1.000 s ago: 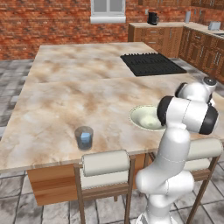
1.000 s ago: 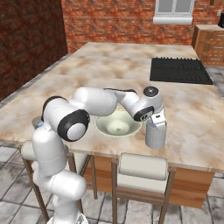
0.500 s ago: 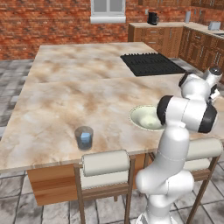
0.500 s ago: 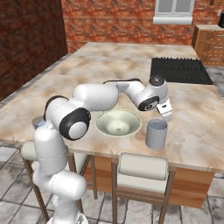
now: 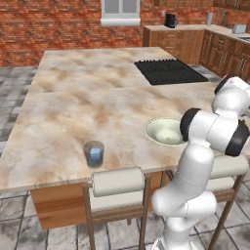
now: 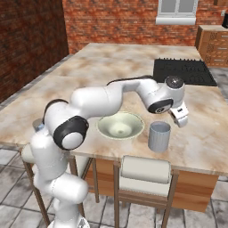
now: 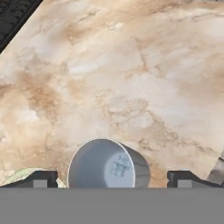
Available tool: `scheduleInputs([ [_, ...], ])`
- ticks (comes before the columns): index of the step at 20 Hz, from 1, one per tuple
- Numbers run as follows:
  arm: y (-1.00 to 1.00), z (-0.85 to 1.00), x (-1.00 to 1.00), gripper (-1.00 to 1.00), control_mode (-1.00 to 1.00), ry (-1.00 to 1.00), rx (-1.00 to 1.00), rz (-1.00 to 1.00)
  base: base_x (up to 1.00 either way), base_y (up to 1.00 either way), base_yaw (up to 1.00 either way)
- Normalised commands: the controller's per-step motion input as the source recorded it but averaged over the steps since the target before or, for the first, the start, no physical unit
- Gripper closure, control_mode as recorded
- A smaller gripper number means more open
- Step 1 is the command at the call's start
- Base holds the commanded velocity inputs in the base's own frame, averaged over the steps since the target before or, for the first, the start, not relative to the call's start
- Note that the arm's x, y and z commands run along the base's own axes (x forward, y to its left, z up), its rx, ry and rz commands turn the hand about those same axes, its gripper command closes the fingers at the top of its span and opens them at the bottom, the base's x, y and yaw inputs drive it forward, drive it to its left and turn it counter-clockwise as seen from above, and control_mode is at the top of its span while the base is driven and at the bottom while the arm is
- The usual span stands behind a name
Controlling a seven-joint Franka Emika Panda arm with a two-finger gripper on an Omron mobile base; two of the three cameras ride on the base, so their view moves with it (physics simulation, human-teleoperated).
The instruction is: There are four ice cubes in the ice bowl. Place two ice cubes in each glass of water.
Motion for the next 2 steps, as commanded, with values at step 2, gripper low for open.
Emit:
scheduleInputs([
  [2,0.14,0.0,-1.0,-1.0,-1.0,0.0,-0.01,0.24,0.0,0.0,0.0],
])
